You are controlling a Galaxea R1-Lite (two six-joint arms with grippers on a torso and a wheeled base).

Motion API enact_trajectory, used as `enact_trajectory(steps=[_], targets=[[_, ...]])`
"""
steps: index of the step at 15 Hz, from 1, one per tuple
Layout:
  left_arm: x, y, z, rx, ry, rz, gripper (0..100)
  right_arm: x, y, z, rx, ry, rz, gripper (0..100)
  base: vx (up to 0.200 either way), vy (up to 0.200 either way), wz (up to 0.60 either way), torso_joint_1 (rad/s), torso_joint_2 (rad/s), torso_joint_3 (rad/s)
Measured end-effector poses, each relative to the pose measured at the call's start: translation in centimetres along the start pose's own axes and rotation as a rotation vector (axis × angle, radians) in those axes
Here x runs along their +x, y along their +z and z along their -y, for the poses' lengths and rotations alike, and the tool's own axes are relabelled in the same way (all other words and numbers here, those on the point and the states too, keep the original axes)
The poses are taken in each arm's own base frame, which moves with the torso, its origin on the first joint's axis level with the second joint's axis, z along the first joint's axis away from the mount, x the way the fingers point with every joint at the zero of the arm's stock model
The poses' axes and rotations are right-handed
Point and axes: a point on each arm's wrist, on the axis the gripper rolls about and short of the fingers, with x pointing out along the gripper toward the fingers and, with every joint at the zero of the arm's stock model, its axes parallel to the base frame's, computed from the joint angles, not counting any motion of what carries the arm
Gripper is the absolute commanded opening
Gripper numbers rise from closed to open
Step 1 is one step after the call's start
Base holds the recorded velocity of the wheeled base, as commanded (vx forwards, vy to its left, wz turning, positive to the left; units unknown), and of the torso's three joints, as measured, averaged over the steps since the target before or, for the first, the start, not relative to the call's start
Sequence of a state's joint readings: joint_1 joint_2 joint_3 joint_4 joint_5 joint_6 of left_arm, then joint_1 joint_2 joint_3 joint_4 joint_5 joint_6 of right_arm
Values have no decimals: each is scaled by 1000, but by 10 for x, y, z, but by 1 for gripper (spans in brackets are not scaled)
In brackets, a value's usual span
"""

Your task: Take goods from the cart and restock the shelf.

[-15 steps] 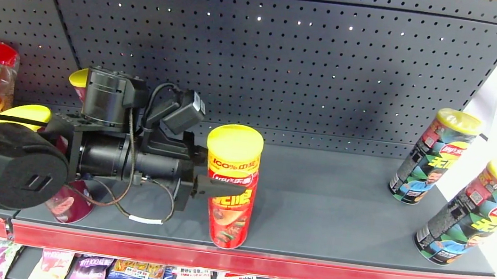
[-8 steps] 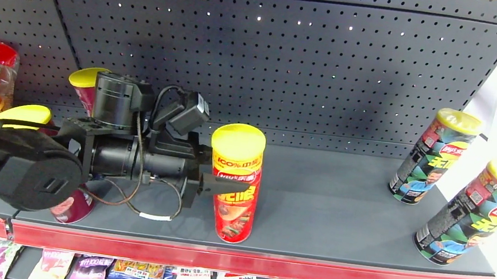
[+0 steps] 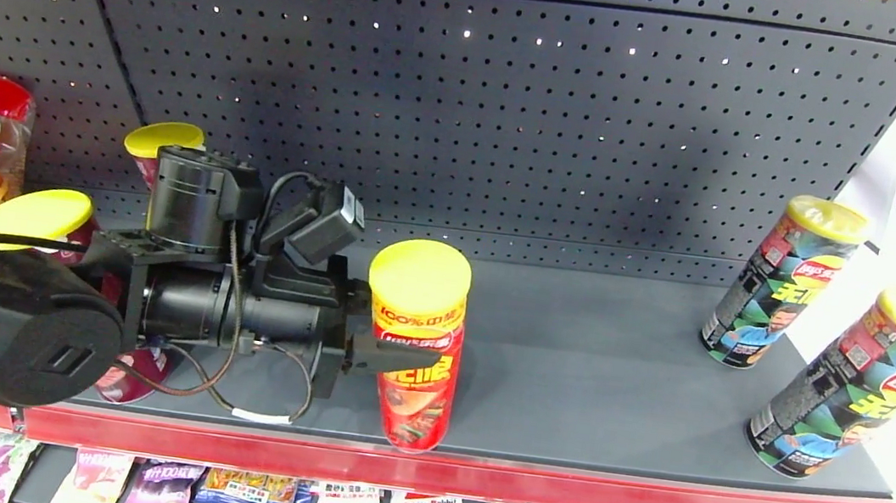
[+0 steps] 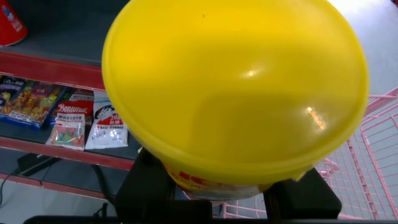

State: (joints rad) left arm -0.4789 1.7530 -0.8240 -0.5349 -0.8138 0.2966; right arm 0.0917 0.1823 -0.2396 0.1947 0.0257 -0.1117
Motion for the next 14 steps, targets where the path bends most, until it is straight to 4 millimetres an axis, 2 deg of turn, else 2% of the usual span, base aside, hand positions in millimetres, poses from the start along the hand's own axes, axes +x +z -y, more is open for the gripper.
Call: enact_trajectory(steps=[1, 2, 8, 11, 14], targets=[[0, 0, 0, 2, 1, 0, 0, 0, 0, 0, 0, 0, 0, 0, 0, 0, 0, 0, 0, 0], [0, 0, 0, 2, 3, -1, 100, 0, 0, 0, 0, 0, 0, 0, 0, 0, 0, 0, 0, 0], [-6, -6, 0, -19, 21, -13, 100, 1, 1, 0, -1, 20, -4, 0, 0, 0, 0, 0, 0, 0], [-28, -19, 12, -56, 53, -39, 100, 4, 16, 0, -2, 103, -8, 0, 0, 0, 0, 0, 0, 0], [-59, -30, 35, -84, 115, -55, 100, 19, 47, 1, -12, 230, -53, 0, 0, 0, 0, 0, 0, 0]])
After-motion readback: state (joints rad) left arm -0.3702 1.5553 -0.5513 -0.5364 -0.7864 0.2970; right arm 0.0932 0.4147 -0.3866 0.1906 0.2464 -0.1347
